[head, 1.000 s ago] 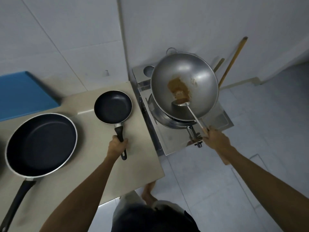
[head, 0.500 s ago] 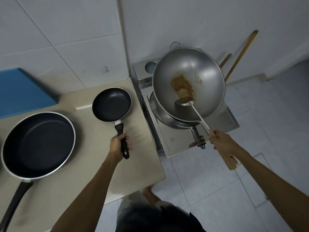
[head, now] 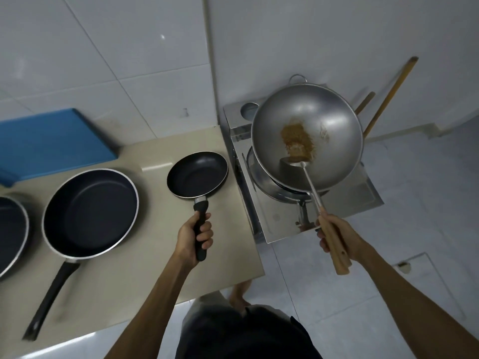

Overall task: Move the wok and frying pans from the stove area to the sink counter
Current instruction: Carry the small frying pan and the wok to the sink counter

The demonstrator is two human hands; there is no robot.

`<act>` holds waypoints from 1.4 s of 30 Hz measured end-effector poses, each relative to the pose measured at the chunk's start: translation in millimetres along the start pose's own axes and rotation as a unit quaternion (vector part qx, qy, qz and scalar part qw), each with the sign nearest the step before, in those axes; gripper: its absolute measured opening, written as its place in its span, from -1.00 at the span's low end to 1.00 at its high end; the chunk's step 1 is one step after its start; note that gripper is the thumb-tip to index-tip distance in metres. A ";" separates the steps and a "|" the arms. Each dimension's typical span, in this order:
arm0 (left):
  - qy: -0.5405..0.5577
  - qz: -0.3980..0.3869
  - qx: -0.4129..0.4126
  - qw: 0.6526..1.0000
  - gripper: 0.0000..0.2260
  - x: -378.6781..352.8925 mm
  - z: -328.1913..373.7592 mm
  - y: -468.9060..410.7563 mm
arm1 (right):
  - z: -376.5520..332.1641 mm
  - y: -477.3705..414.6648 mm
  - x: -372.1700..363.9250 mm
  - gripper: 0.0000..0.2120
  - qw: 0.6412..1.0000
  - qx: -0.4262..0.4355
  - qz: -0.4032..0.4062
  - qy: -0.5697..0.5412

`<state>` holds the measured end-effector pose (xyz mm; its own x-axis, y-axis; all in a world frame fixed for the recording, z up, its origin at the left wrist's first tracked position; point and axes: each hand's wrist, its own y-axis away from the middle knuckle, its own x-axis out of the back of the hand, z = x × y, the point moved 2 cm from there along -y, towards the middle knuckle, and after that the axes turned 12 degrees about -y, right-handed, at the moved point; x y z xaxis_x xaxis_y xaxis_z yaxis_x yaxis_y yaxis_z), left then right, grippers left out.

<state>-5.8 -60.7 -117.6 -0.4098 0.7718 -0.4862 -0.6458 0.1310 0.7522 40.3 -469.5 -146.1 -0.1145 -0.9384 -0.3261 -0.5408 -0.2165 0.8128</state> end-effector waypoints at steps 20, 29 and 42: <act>-0.102 0.072 -0.078 0.989 -0.73 24.9 -10.3 115.7 | 54.5 39.3 -109.5 -0.69 0.989 0.043 0.000 -0.142; -0.075 0.086 -0.156 0.981 -0.73 107.2 -19.4 204.3 | 125.3 101.2 -186.7 -0.70 0.995 0.051 0.001 -0.086; -0.047 0.177 -0.253 0.950 -0.74 313.6 -38.6 378.1 | 275.6 177.2 -370.4 -0.68 0.996 -0.008 -0.082 0.032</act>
<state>-403.3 206.8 -3.0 -0.6154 0.7669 -0.1822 -0.7149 -0.4457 0.5388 -242.8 -86.0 -14.2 0.0274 -0.9054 -0.4237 -0.5338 -0.3716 0.7596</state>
